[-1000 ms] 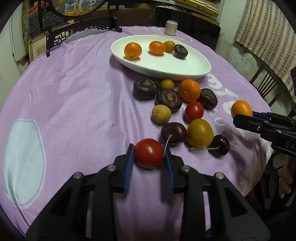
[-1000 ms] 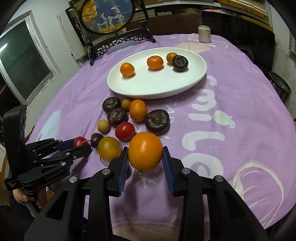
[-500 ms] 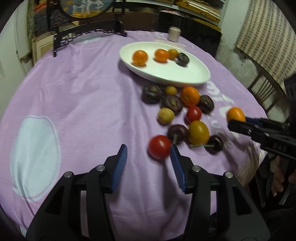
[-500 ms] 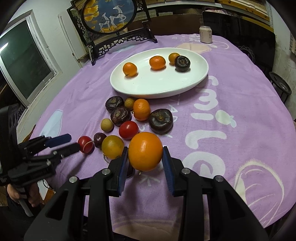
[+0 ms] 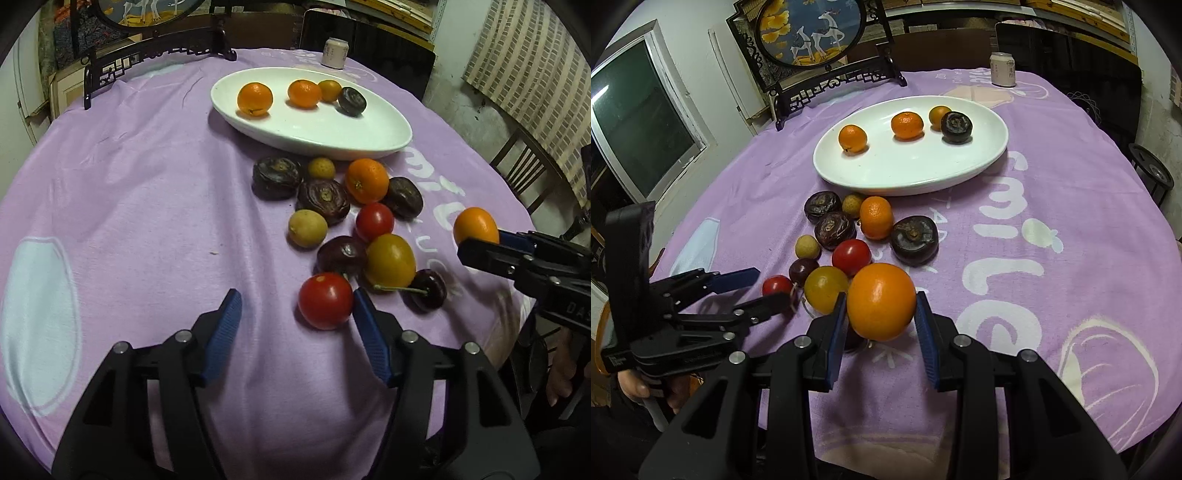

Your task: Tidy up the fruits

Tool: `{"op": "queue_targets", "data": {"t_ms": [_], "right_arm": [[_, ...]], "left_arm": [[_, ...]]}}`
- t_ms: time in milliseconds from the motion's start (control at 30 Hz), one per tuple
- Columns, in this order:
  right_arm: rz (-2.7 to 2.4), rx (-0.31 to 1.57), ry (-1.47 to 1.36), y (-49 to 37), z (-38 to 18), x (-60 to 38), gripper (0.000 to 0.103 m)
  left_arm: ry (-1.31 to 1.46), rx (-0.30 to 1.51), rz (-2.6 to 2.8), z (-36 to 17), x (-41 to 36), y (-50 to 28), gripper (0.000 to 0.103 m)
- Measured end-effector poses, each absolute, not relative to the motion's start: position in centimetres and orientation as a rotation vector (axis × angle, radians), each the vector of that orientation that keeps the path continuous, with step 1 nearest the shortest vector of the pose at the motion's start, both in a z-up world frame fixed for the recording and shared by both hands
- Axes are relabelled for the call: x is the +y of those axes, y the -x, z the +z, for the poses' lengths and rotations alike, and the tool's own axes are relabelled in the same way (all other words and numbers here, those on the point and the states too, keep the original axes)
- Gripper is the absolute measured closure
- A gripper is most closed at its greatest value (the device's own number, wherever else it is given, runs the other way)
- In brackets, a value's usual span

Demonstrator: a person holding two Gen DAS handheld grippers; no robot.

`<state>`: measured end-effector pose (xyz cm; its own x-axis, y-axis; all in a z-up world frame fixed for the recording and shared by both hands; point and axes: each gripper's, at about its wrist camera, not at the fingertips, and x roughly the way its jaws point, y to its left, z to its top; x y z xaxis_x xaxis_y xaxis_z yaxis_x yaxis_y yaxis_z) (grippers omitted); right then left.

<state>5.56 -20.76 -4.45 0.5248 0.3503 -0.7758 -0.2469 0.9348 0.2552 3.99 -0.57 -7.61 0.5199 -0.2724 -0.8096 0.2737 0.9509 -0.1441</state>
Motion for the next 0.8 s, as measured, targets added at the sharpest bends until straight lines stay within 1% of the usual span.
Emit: {"op": "queue_targets", "data": {"t_ms": [100, 200, 267, 400, 433, 800], "right_arm": [[0.359, 0.955, -0.119, -5.5, -4.5, -20.9, 0.067], [0.355, 0.956, -0.125, -5.5, -4.5, -21.0, 0.067], [0.354, 0.957, -0.127, -5.5, -4.5, -21.1, 0.067], [0.357, 0.954, -0.128, -5.5, -4.5, -21.1, 0.067], [0.358, 0.954, -0.128, -5.5, -4.5, -21.1, 0.067], [0.358, 0.955, -0.132, -5.4, -4.4, -21.2, 0.067]], "left_arm": [[0.013, 0.966, -0.338, -7.7, -0.6, -4.3, 0.044], [0.024, 0.968, -0.351, -7.8, -0.7, -4.3, 0.052], [0.027, 0.972, -0.367, -7.7, -0.9, -4.2, 0.063], [0.016, 0.977, -0.371, -7.7, -1.2, -3.9, 0.069], [0.025, 0.977, -0.372, -7.6, -1.1, -3.8, 0.072], [0.048, 0.945, -0.349, -6.1, 0.8, -2.2, 0.073]]}}
